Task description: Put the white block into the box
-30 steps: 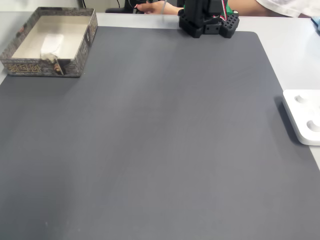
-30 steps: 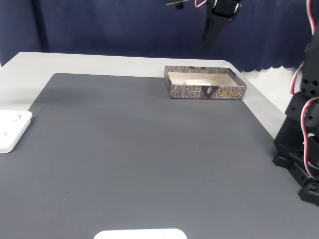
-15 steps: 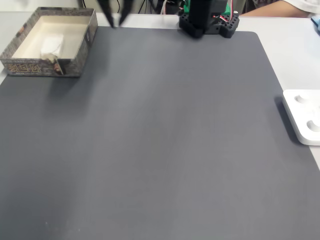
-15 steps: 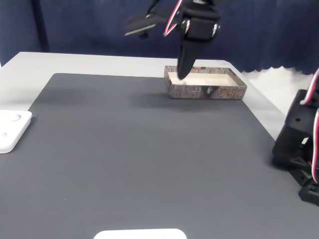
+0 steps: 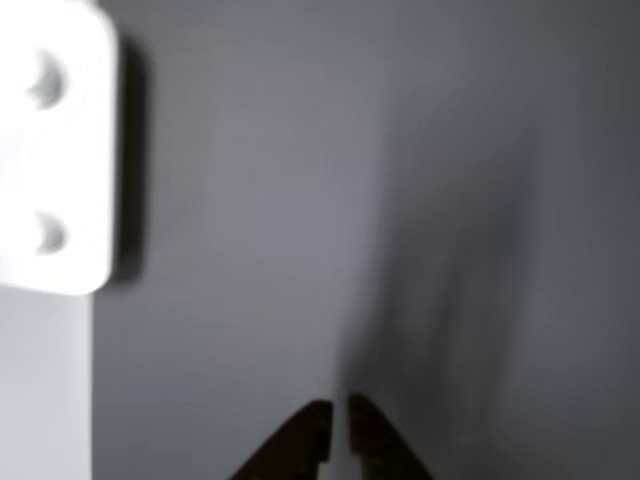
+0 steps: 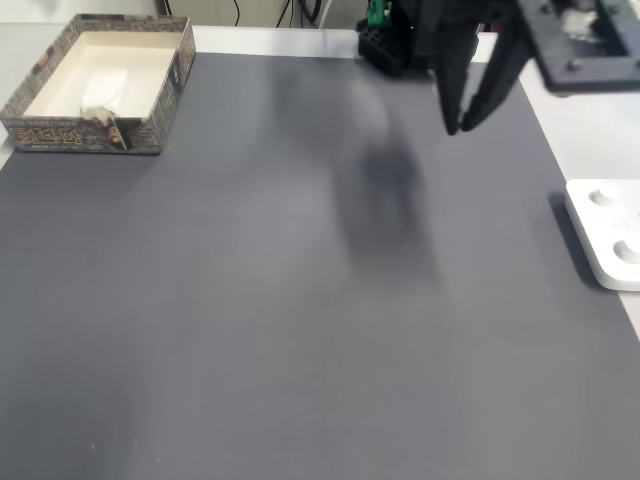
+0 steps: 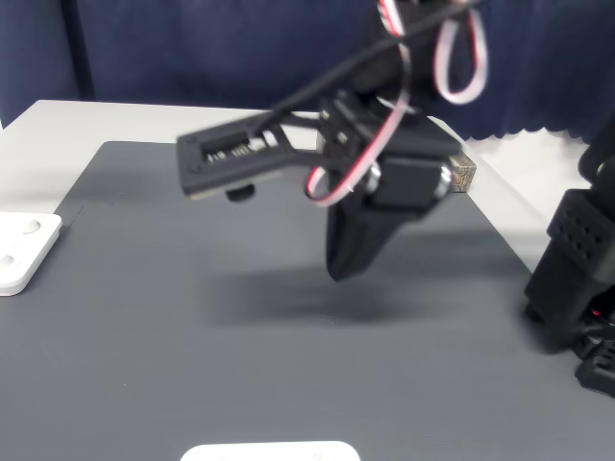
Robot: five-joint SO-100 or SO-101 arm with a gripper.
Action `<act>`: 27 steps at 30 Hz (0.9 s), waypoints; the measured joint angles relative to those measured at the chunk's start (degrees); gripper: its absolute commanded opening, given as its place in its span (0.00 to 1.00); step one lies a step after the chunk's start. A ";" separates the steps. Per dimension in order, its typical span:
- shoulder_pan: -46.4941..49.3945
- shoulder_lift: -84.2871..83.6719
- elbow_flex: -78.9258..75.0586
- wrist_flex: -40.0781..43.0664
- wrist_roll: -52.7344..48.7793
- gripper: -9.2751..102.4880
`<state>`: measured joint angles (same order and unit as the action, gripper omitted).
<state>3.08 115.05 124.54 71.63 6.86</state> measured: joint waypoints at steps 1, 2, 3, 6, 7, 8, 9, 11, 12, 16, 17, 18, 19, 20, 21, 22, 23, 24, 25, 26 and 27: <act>-0.62 3.43 3.69 -1.67 -0.62 0.07; -0.97 7.12 7.47 -3.52 -1.05 0.07; -1.32 10.99 11.25 -5.19 -1.41 0.07; -1.49 22.59 21.71 -8.35 -1.76 0.07; -1.49 25.66 24.17 -8.79 -1.76 0.07; -1.41 28.56 26.28 -9.05 -1.49 0.07; -0.79 31.20 28.13 -9.14 -1.14 0.07; 0.97 35.77 31.38 -9.32 -0.26 0.07; 1.76 37.97 32.96 -9.76 0.18 0.07; 5.01 47.90 40.43 -13.27 1.32 0.07; 5.71 50.54 42.28 -13.97 1.41 0.07; 6.24 53.35 44.03 -14.41 1.58 0.07; 6.68 55.99 45.53 -14.77 1.58 0.07; 7.12 58.27 46.76 -15.03 1.58 0.07; 7.47 60.21 47.99 -15.29 1.58 0.07; 7.73 62.05 49.04 -15.29 1.58 0.07; 7.91 63.81 50.01 -15.29 1.58 0.07; 8.17 65.30 50.89 -15.29 1.58 0.07; 8.26 66.62 51.15 -15.29 1.67 0.07; 8.35 67.85 51.24 -15.29 1.85 0.07; 8.35 68.91 51.33 -15.29 2.11 0.07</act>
<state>11.43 183.96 175.87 56.34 8.96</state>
